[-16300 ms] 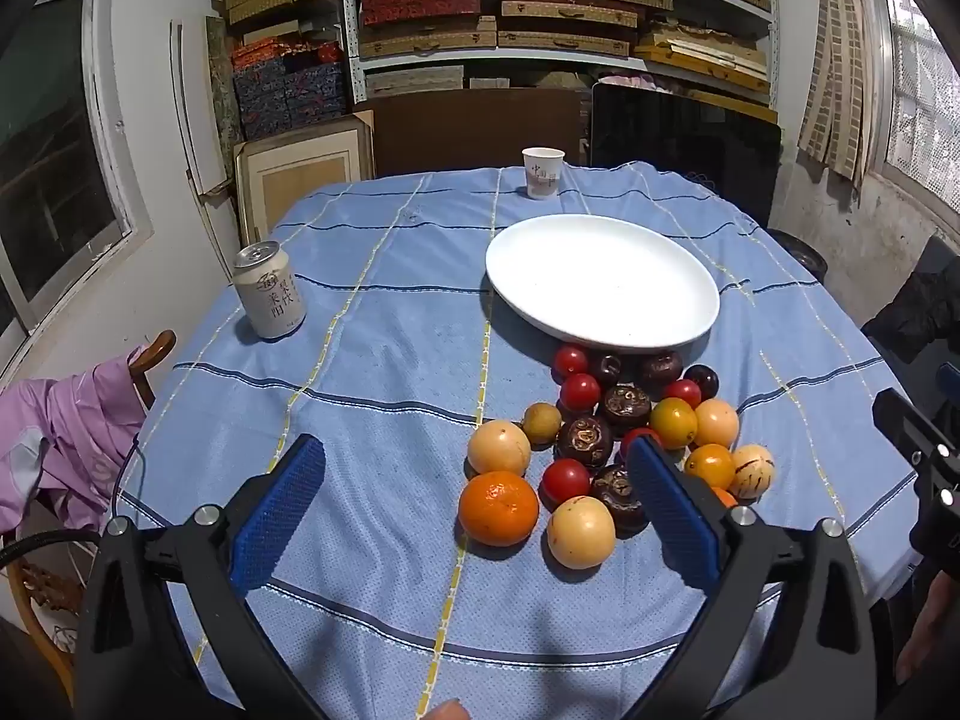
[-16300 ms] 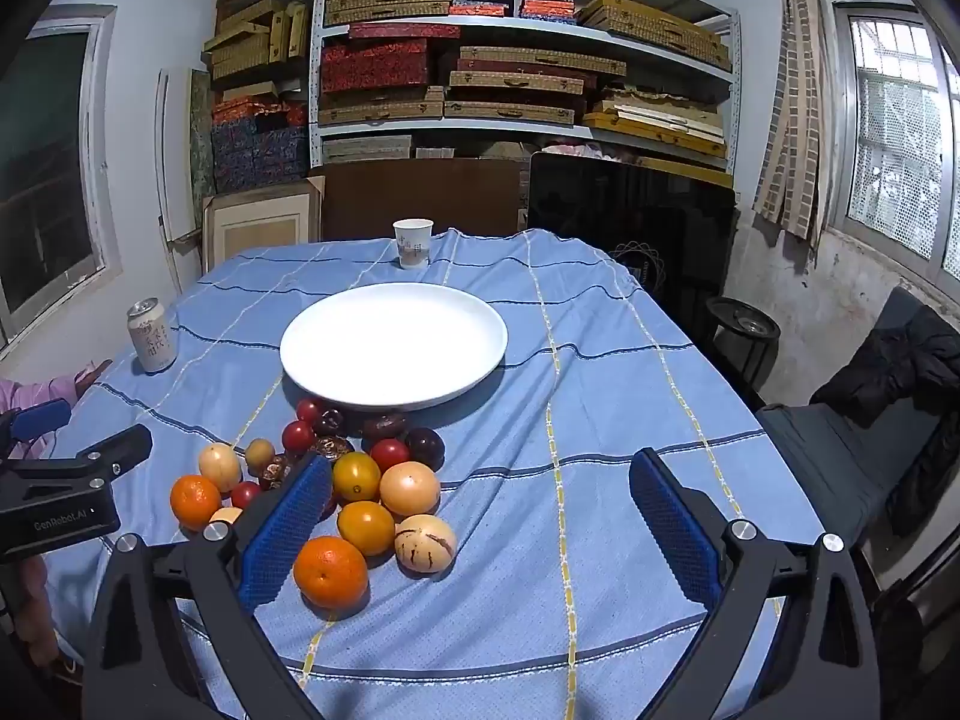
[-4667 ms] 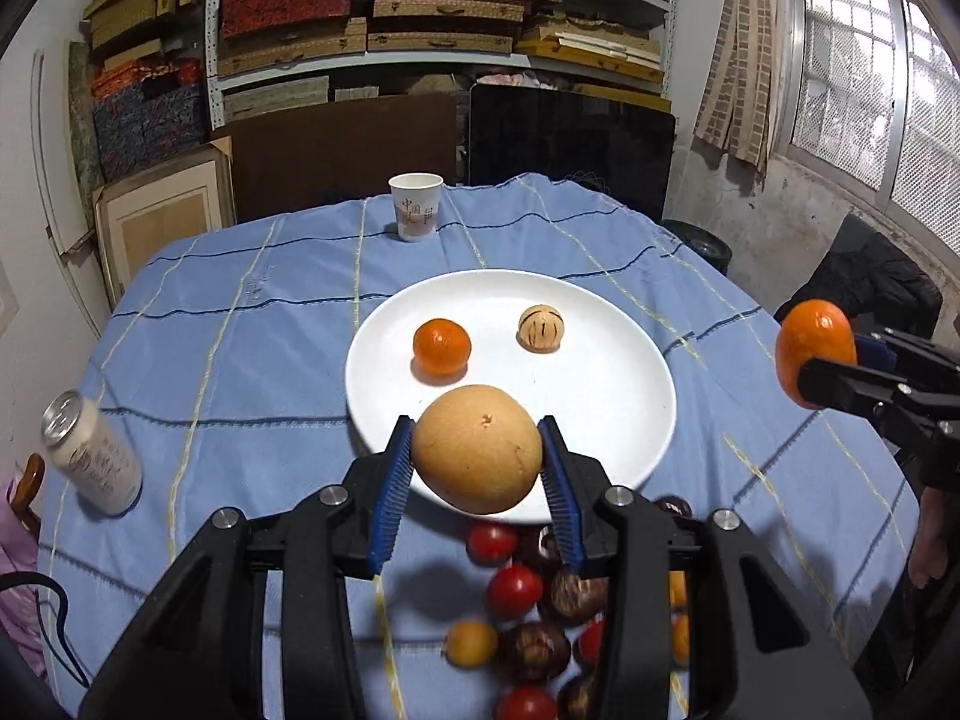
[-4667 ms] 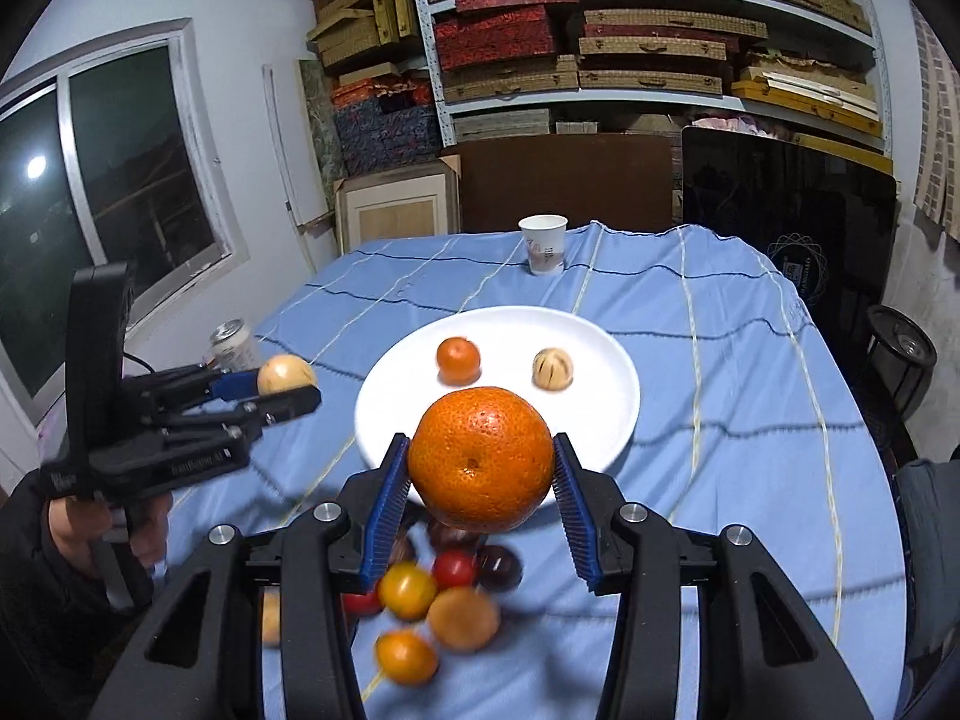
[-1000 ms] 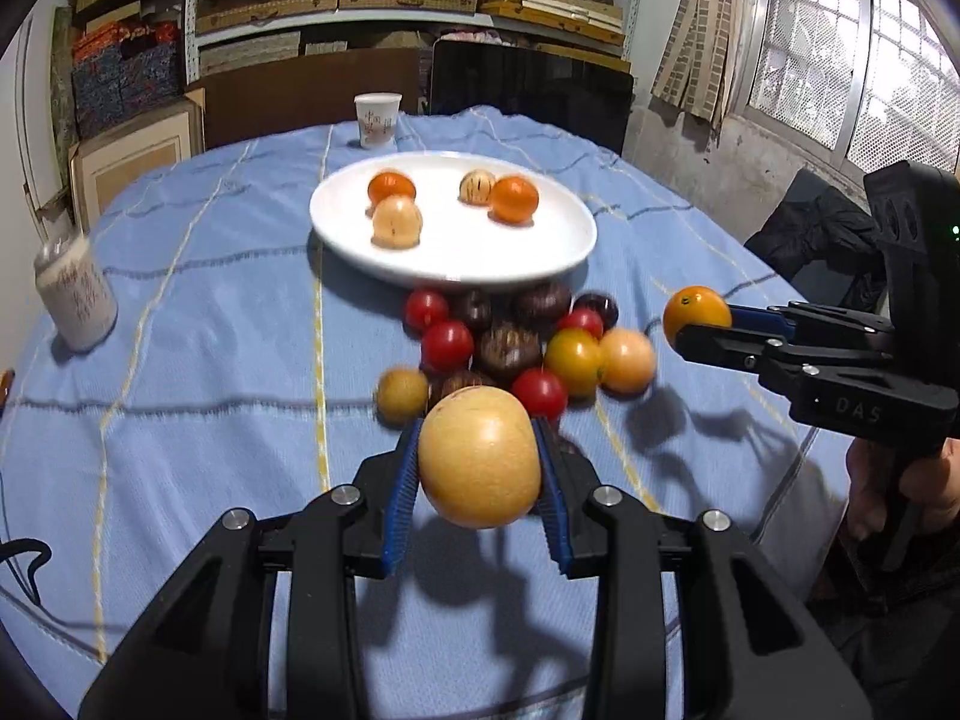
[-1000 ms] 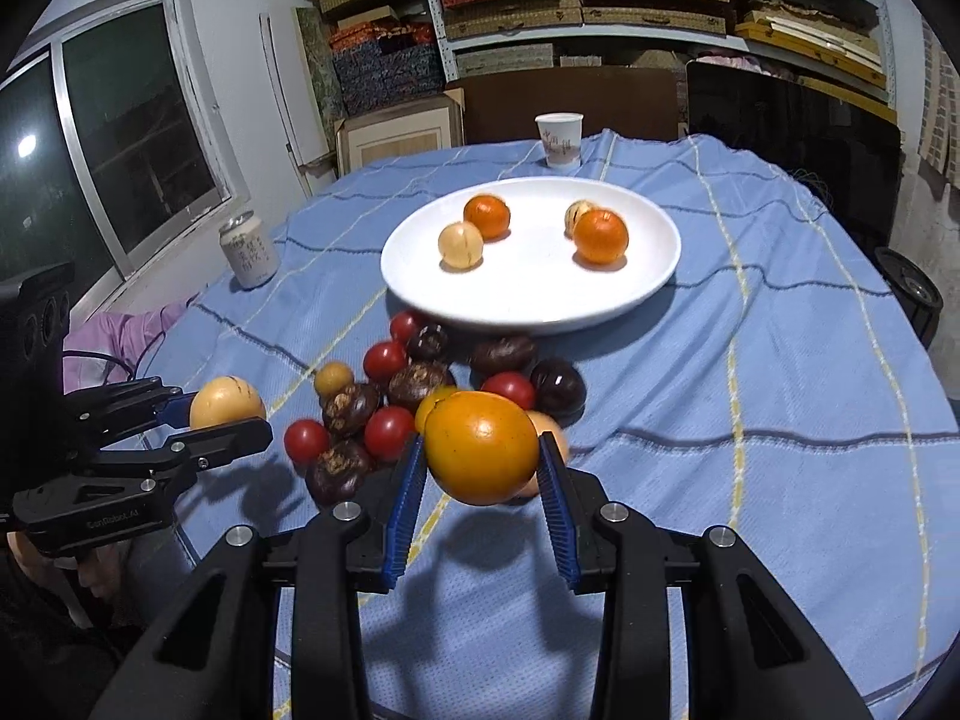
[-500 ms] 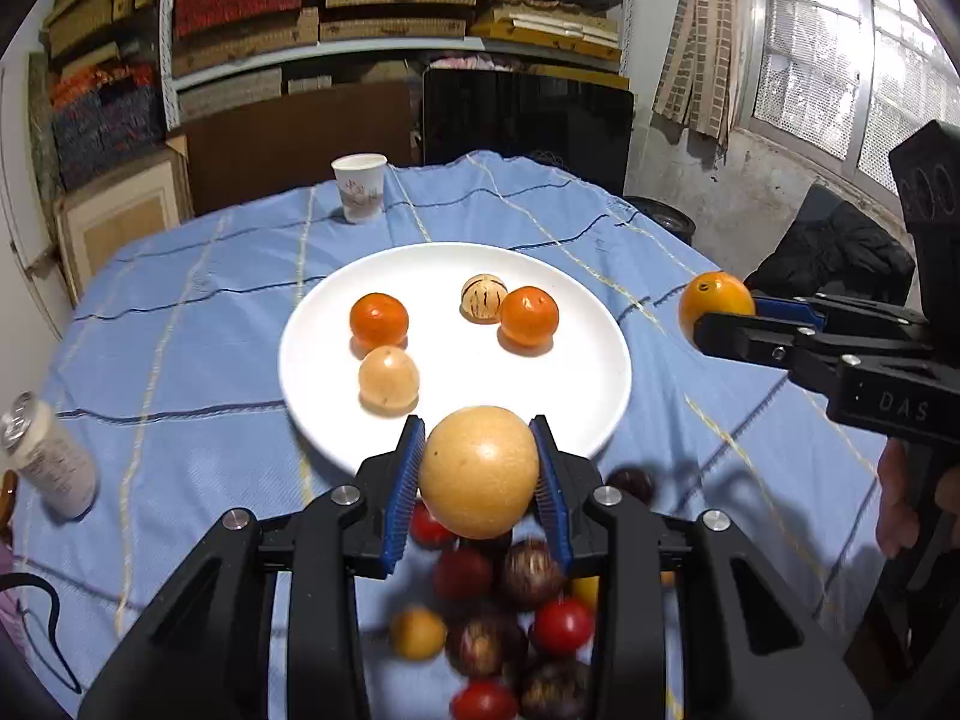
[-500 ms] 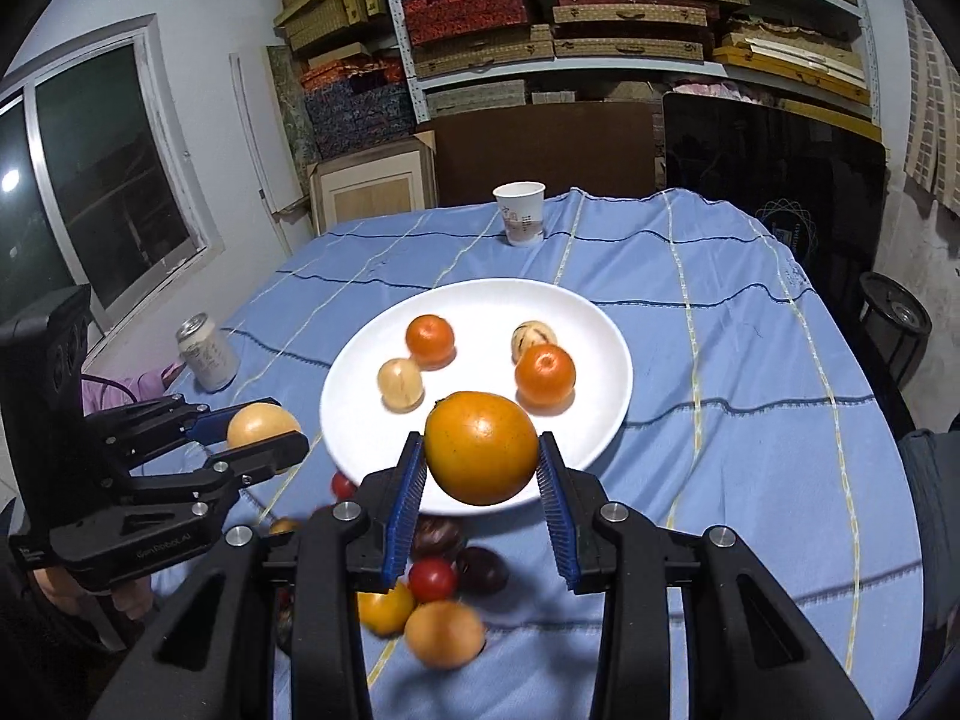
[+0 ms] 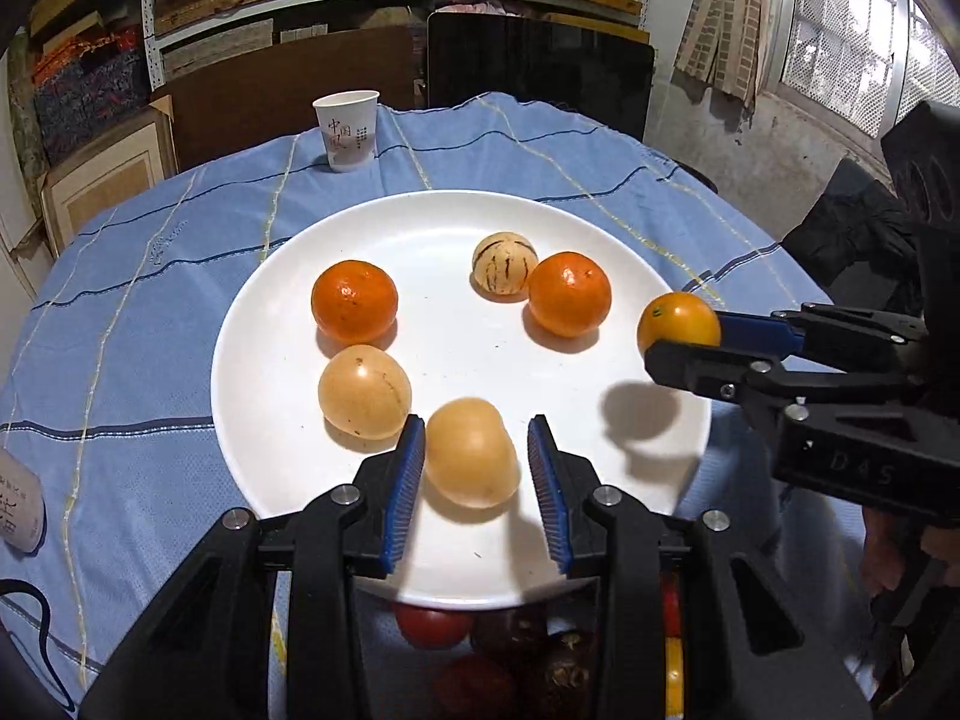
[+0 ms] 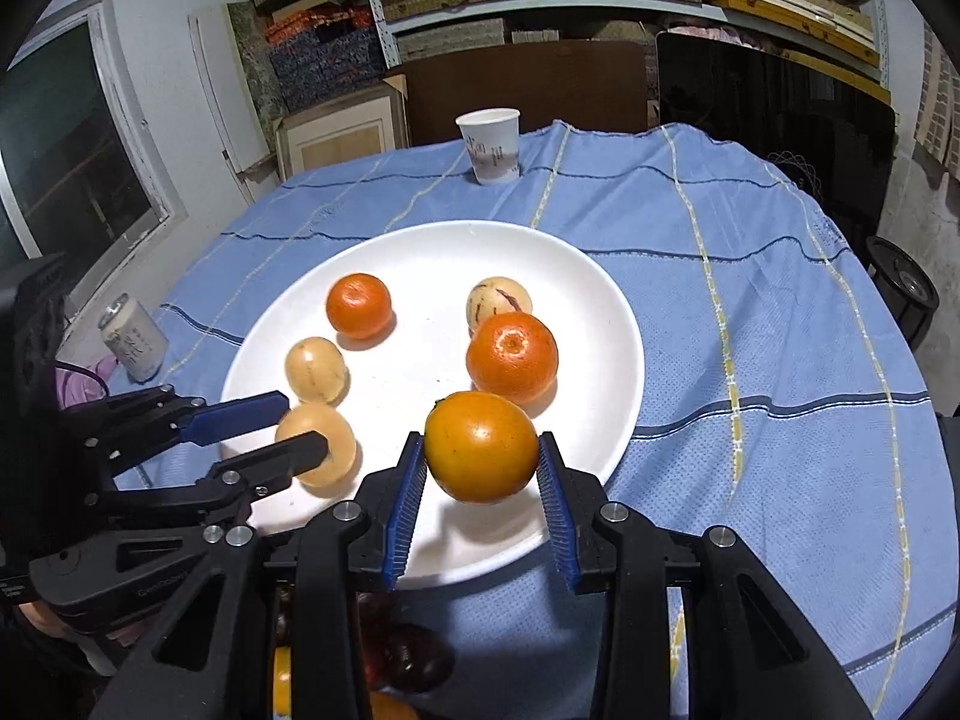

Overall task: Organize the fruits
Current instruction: 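Carry both fruits onto the white plate and open both grippers, then grasp the red tomato with the left gripper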

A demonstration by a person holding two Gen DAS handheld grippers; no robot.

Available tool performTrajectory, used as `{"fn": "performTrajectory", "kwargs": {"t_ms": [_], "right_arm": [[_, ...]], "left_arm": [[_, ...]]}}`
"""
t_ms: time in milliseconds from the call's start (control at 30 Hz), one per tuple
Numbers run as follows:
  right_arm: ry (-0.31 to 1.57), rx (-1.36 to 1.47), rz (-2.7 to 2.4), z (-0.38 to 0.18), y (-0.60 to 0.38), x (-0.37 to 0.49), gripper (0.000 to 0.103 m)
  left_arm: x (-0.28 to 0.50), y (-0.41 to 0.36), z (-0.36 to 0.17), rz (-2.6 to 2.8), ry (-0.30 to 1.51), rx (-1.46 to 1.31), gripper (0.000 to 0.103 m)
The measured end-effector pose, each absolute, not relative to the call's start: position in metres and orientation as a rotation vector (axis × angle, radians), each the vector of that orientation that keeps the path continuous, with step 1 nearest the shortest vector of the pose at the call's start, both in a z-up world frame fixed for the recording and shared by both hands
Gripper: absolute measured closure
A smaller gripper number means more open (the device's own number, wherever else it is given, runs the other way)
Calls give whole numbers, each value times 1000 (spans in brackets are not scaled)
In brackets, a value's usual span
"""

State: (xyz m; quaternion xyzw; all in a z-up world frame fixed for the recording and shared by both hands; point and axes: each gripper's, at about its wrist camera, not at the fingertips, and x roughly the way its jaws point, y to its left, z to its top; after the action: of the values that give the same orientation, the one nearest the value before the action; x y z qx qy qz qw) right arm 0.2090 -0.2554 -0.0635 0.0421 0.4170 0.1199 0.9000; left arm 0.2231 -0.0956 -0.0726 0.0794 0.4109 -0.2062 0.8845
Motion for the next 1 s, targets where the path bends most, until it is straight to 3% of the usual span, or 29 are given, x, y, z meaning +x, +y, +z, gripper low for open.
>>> {"fn": "performTrajectory", "kwargs": {"t_ms": [267, 367, 467, 600, 833, 1000], "right_arm": [[883, 43, 244, -74, -247, 223, 65], [849, 22, 231, -69, -247, 218, 53], [825, 25, 223, -58, -252, 212, 51], [786, 38, 217, -36, -261, 195, 51], [766, 54, 245, -18, -261, 148, 48], [778, 81, 273, -29, -254, 106, 46]], "left_arm": [[227, -94, -75, -400, 835, 172, 61], [222, -89, -71, -393, 820, 172, 56], [215, -81, -62, -392, 799, 162, 53], [194, -67, -41, -384, 742, 161, 42], [140, -41, -19, -394, 705, 150, 34], [100, -31, -41, -399, 750, 178, 33]]}}
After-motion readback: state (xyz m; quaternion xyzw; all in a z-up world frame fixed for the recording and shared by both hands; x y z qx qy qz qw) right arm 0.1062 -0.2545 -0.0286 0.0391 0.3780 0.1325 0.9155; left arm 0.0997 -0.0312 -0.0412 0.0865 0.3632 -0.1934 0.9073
